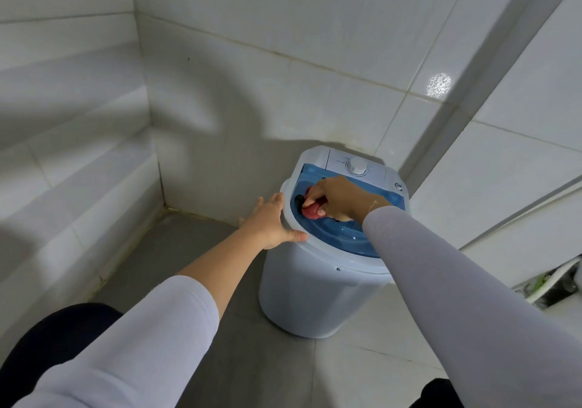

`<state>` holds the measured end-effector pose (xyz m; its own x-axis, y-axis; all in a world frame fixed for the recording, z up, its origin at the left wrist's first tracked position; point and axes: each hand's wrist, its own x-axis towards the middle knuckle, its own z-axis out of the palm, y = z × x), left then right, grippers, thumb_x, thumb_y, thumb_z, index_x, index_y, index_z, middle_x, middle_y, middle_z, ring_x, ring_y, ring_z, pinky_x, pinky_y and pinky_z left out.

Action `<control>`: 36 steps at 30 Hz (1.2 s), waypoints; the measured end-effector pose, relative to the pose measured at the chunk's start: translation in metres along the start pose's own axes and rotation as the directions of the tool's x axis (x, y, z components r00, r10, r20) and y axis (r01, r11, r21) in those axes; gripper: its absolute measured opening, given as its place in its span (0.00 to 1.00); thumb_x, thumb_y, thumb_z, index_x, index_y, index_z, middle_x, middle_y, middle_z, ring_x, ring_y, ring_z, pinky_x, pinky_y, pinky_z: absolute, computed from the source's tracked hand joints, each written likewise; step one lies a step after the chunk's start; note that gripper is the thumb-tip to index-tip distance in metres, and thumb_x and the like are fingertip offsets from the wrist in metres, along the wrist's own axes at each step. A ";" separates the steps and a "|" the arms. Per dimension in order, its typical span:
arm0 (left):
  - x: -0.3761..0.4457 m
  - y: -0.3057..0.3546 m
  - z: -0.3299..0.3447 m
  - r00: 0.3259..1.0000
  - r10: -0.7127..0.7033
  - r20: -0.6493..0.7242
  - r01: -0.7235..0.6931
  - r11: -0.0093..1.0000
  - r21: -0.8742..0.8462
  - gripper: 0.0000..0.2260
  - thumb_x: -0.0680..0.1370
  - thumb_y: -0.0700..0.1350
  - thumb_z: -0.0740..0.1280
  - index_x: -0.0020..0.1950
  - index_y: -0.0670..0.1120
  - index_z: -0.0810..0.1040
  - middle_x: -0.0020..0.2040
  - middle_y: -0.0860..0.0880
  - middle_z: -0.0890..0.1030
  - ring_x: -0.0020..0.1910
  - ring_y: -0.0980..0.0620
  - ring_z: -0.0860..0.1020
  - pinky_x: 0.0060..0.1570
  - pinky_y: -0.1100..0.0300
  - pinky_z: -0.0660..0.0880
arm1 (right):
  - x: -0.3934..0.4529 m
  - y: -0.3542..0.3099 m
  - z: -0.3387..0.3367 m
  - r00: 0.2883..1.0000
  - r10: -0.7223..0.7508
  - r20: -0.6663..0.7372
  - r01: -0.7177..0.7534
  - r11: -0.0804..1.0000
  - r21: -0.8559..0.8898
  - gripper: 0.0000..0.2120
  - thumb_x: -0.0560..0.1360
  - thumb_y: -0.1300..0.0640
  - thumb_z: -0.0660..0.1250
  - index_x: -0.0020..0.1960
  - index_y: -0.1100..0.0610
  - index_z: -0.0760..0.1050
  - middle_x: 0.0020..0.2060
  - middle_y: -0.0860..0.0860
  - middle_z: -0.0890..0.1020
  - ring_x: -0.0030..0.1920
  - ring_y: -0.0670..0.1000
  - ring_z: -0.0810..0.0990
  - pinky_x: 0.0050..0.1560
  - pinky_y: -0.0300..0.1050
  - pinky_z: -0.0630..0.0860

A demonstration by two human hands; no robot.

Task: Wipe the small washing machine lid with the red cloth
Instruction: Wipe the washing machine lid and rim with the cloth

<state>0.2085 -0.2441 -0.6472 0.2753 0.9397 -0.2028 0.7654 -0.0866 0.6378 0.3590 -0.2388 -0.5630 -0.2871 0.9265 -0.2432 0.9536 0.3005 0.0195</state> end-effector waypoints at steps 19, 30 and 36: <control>0.004 -0.001 0.002 1.000 -0.019 -0.021 0.020 0.999 0.044 0.45 0.69 0.62 0.71 0.78 0.51 0.50 0.79 0.49 0.54 0.78 0.47 0.43 0.72 0.36 0.55 | -0.058 0.067 0.017 0.987 0.158 -0.038 -0.156 0.986 0.055 0.16 0.74 0.61 0.66 0.59 0.49 0.79 0.61 0.51 0.78 0.61 0.56 0.74 0.65 0.46 0.69; 0.002 0.003 0.000 0.999 -0.034 -0.016 0.035 0.997 0.074 0.45 0.69 0.62 0.71 0.78 0.51 0.50 0.79 0.46 0.54 0.78 0.44 0.49 0.72 0.37 0.58 | -0.095 0.092 0.026 0.958 0.287 -0.031 -0.276 0.942 0.190 0.15 0.75 0.61 0.65 0.59 0.52 0.79 0.62 0.52 0.78 0.62 0.56 0.73 0.64 0.43 0.68; -0.002 0.003 -0.003 1.000 -0.002 0.008 0.002 0.996 0.087 0.45 0.70 0.61 0.70 0.78 0.51 0.48 0.79 0.46 0.53 0.78 0.45 0.46 0.74 0.39 0.55 | -0.107 0.099 0.027 0.943 0.333 -0.011 -0.325 0.927 0.184 0.15 0.74 0.61 0.65 0.59 0.51 0.79 0.62 0.53 0.78 0.61 0.56 0.74 0.62 0.42 0.69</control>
<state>0.2085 -0.2452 -0.6428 0.2780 0.9373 -0.2102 0.8135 -0.1133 0.5705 0.4868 -0.3144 -0.5617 0.0459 0.9761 -0.2126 0.9946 -0.0645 -0.0815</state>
